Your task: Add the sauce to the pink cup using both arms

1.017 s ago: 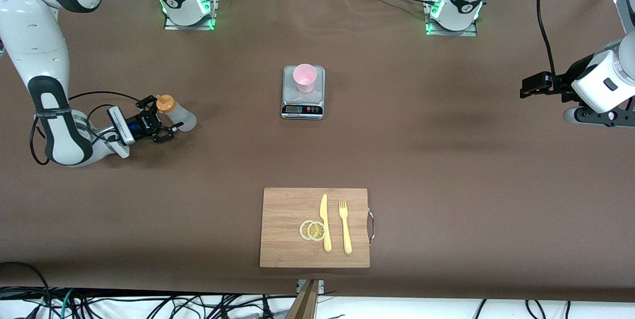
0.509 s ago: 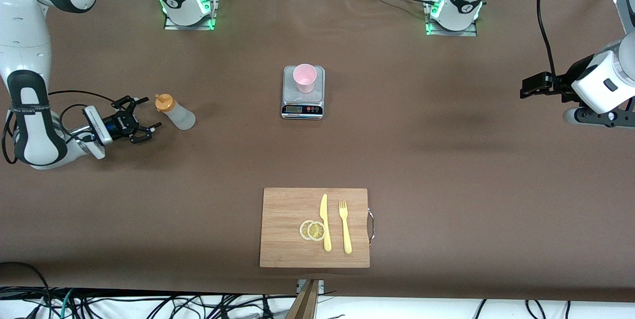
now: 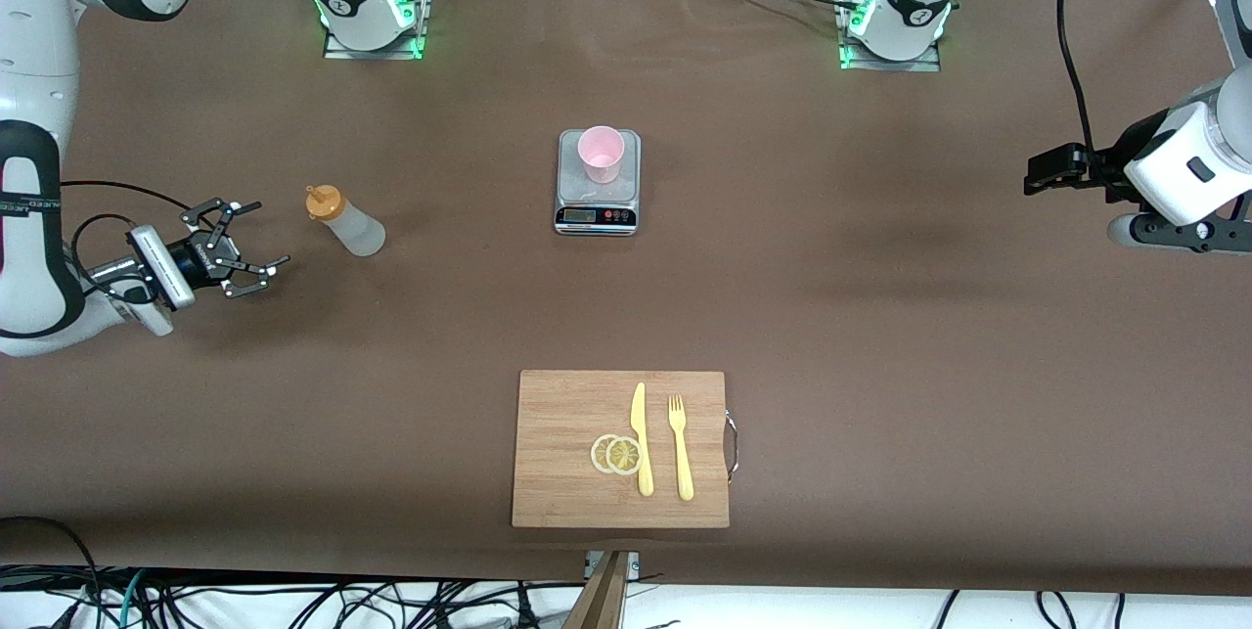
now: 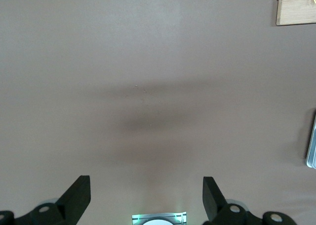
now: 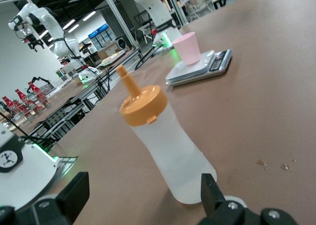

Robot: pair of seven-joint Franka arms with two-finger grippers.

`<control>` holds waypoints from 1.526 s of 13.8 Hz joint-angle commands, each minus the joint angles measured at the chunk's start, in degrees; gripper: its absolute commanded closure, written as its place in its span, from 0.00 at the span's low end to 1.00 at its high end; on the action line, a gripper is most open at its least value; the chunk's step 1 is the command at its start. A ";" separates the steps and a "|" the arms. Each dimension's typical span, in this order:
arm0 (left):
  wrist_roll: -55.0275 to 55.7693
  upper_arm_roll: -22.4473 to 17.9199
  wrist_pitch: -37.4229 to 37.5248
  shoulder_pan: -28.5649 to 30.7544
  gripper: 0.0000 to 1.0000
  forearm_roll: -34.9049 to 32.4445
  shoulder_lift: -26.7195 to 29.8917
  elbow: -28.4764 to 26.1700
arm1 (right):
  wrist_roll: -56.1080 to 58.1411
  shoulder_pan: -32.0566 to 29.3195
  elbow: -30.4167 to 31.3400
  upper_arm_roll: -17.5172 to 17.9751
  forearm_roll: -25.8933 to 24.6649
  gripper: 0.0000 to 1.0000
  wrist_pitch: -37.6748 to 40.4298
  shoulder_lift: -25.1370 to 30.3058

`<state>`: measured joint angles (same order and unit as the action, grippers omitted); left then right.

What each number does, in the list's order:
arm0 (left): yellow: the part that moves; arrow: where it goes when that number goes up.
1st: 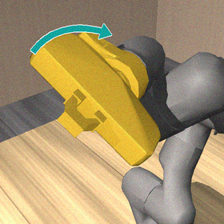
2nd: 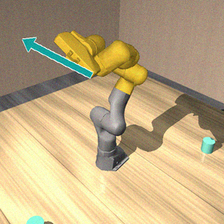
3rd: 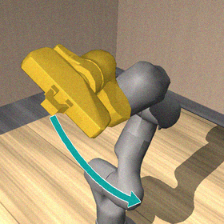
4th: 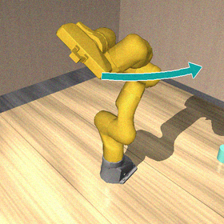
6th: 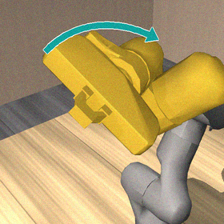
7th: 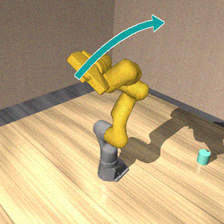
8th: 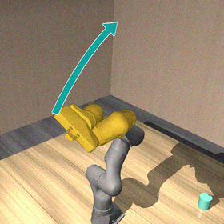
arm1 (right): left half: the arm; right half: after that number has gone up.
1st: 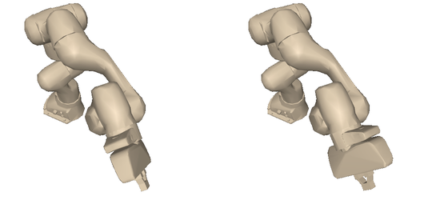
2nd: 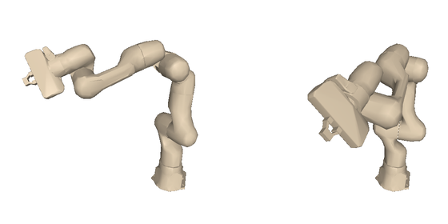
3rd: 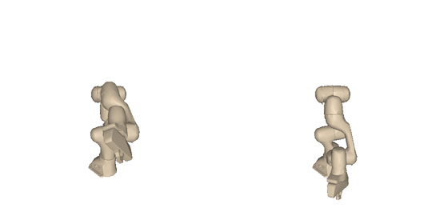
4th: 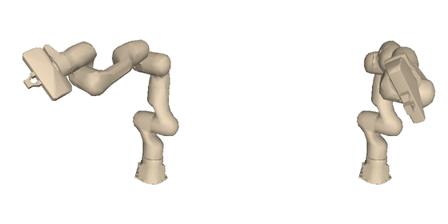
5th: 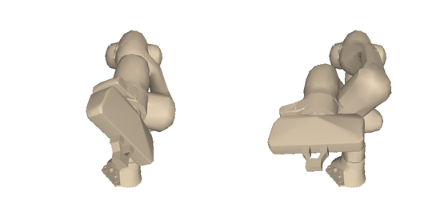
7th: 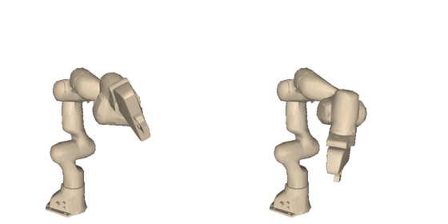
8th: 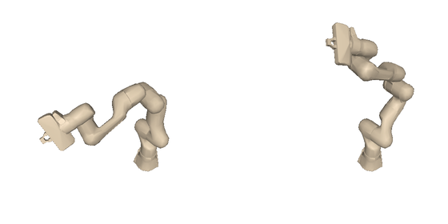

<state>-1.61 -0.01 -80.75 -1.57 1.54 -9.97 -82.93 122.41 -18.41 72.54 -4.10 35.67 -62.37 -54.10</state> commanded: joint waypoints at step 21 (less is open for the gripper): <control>0.20 0.18 0.16 0.25 0.00 -0.75 -1.10 2.07 | -48.36 17.42 22.18 -1.61 -25.71 0.00 -20.23 38.68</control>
<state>-1.61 -0.12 -80.93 -1.34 1.54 -10.36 -82.39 81.22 -4.38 84.33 -4.91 13.82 -76.79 -25.34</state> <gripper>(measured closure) 0.000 0.000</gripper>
